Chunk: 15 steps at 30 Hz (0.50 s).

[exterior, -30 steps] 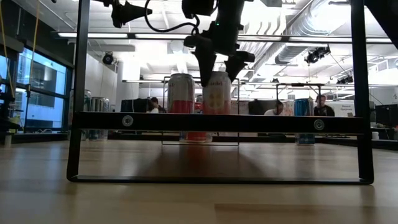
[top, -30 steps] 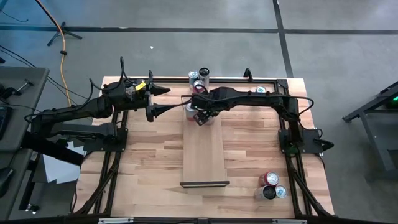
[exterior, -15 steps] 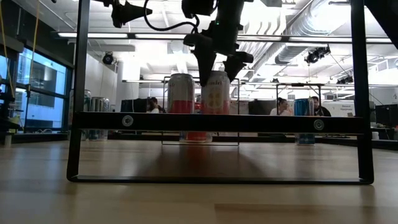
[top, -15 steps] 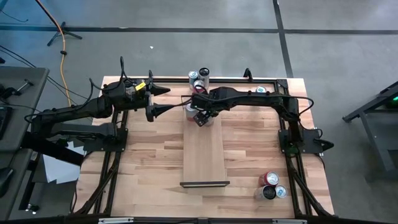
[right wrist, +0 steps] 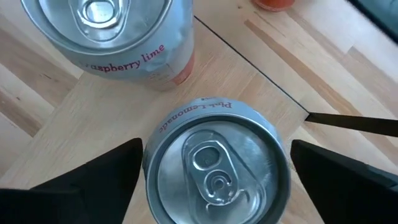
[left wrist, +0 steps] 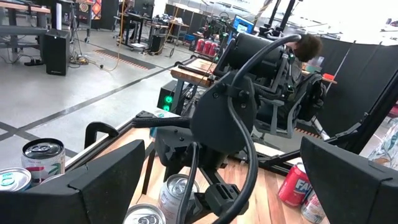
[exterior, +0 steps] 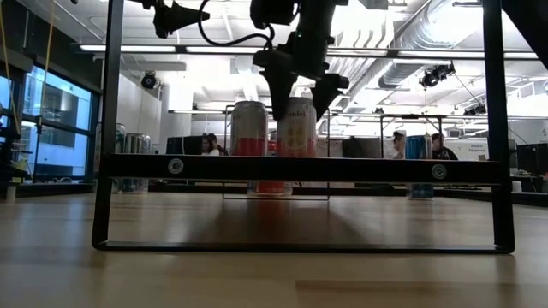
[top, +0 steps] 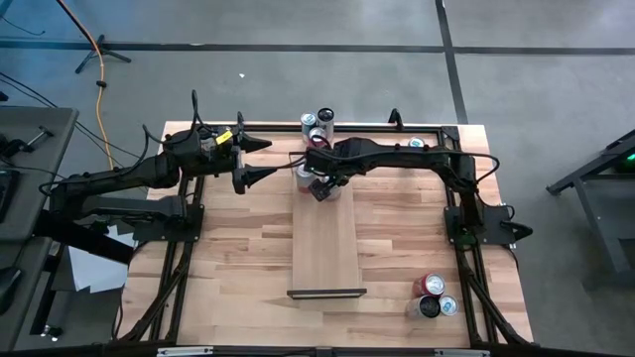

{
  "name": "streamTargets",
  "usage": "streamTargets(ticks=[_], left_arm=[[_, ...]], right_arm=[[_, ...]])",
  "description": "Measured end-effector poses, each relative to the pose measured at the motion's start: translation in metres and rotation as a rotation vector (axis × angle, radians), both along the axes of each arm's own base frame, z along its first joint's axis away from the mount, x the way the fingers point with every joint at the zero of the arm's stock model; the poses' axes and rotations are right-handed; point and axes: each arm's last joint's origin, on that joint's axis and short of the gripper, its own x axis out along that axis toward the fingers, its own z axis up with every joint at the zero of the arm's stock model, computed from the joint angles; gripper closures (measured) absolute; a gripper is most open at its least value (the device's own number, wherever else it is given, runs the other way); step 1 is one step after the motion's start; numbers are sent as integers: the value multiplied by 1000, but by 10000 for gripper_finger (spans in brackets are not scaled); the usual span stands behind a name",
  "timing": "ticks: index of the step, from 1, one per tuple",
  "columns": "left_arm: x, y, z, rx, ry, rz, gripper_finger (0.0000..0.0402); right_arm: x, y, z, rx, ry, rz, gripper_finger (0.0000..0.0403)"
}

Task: Place canned beverage on shelf
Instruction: Put the pink white soda can on the shelf aligned with the other pink white soda can

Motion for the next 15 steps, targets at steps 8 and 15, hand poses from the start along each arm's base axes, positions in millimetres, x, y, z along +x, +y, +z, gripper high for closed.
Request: streamTargets(ticks=[8, 15], left_arm=[[0, 0, 0, 0, 0, 0, 12], [0, 0, 0, 0, 0, 0, 12]], right_arm=[[-4, -6, 7, 91, -18, 136, 28], [-18, -13, 32, 40, -46, 295, 29]])
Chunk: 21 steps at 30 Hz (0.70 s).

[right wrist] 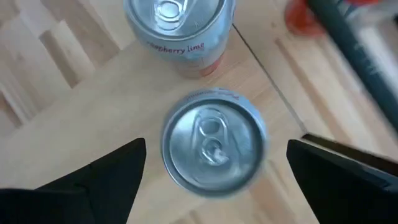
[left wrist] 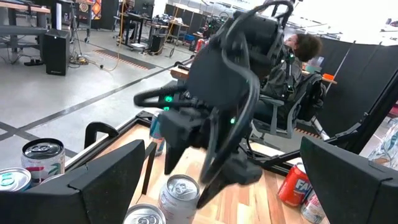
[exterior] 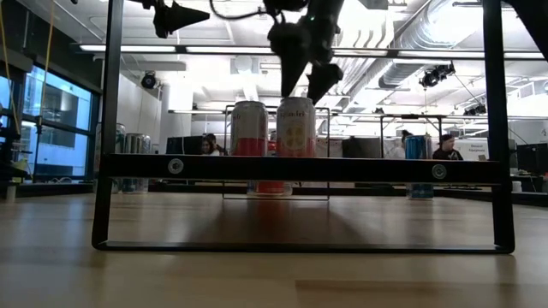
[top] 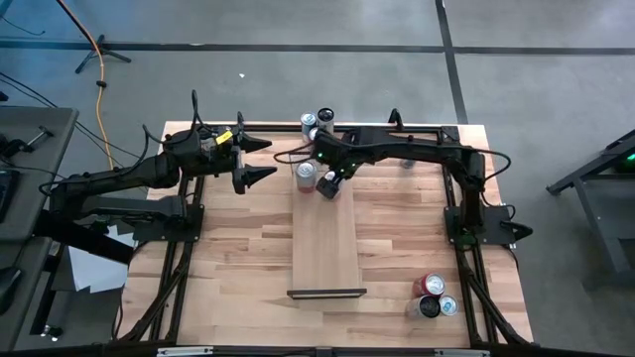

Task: Place canned beverage on shelf
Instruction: Put the pink white soda can on the shelf aligned with the other pink white soda can

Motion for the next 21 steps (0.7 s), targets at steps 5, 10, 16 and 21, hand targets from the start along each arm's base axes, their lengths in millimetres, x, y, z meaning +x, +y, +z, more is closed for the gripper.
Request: streamTargets(ticks=[5, 10, 16, 21], left_arm=[[0, 0, 0, 0, 0, 0, 12], [0, 0, 0, 0, 0, 0, 12], [0, 0, 0, 0, 0, 0, 12], [0, 0, 0, -1, -1, 0, 12]], right_arm=[[-13, -5, 18, -56, -22, 118, 29], [-25, -9, 35, -152, -32, 304, 29], [-30, -17, 45, -269, -39, 485, 29], [-28, -21, 46, -203, -146, 710, 29]])
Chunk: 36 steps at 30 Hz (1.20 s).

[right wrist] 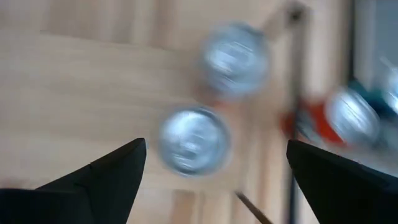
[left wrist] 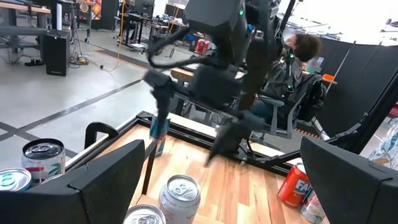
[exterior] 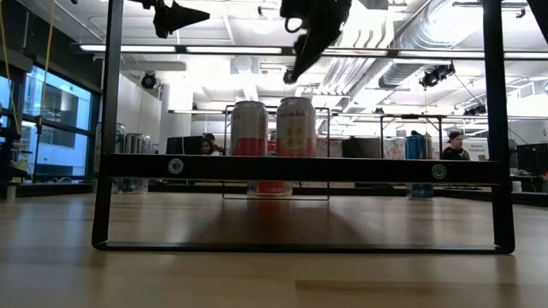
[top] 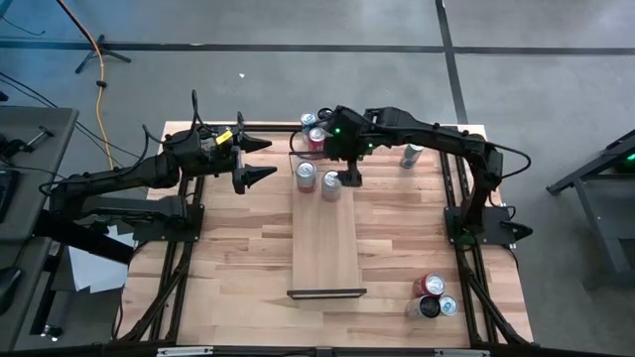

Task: Place canned beverage on shelf
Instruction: Put the pink white soda can on the shelf aligned with the other pink white soda can

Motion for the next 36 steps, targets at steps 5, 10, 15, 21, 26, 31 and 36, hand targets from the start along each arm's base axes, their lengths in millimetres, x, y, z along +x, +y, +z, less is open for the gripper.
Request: streamTargets(ticks=[5, 10, 15, 21, 26, 31, 36], left_arm=[[0, 0, 0, 0, 0, 0, 12], [0, 0, 0, -1, 0, 0, 12], [0, 0, 0, -1, 0, 0, 12], [0, 0, 0, -1, 0, 0, 12], [0, 0, 0, -1, 1, 0, 12], [0, 0, 0, -2, 0, 0, 12], [0, 0, 0, -20, -4, 0, 12]], right_arm=[[0, -8, -3, 43, -43, 198, 29], [0, -10, -2, 54, -56, 163, 29], [2, -9, -1, 93, -62, 94, 29], [3, -9, -2, 92, -63, 100, 29], [6, -11, -12, 56, -14, 155, 29], [14, -15, -30, 10, 51, 206, 29], [20, -17, -42, -4, 81, 265, 29]])
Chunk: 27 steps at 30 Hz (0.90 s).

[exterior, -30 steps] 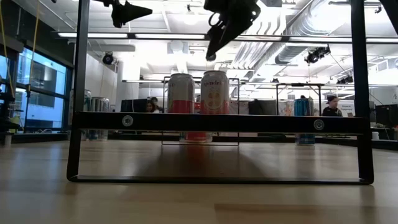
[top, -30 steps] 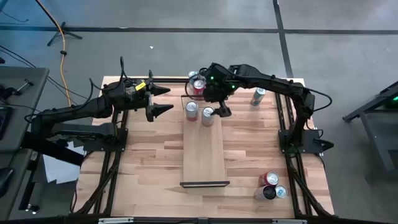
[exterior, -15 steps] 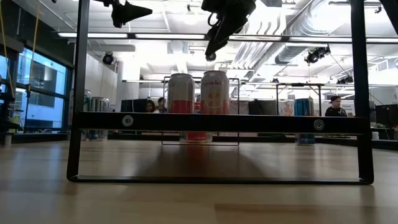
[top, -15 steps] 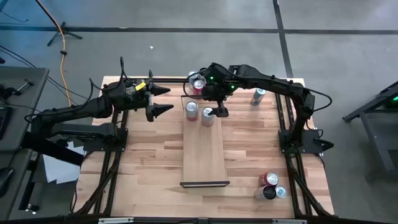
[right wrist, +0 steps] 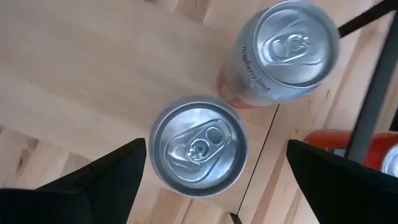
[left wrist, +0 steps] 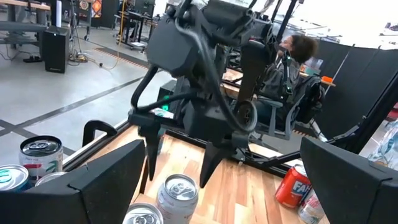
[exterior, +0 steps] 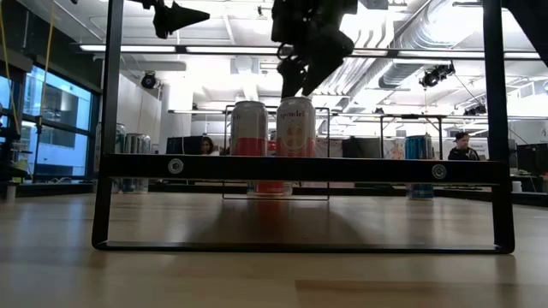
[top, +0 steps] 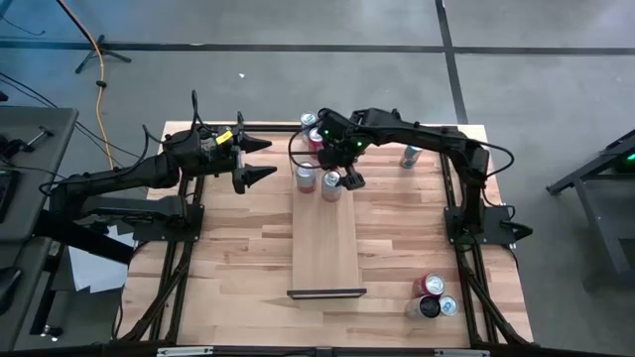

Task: Place canned beverage on shelf
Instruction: Put the pink white soda can on the shelf aligned with the other pink white soda can

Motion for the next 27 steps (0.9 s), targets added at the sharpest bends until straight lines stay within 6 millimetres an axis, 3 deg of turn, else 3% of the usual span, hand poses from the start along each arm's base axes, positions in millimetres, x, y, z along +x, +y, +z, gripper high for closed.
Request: streamTargets(ticks=[17, 27], left_arm=[[0, 0, 0, 2, 1, 0, 12], [0, 0, 0, 2, 2, 0, 12]], right_arm=[[8, 1, -23, -4, 68, 120, 33], [13, 2, -30, 4, 66, 137, 87]])
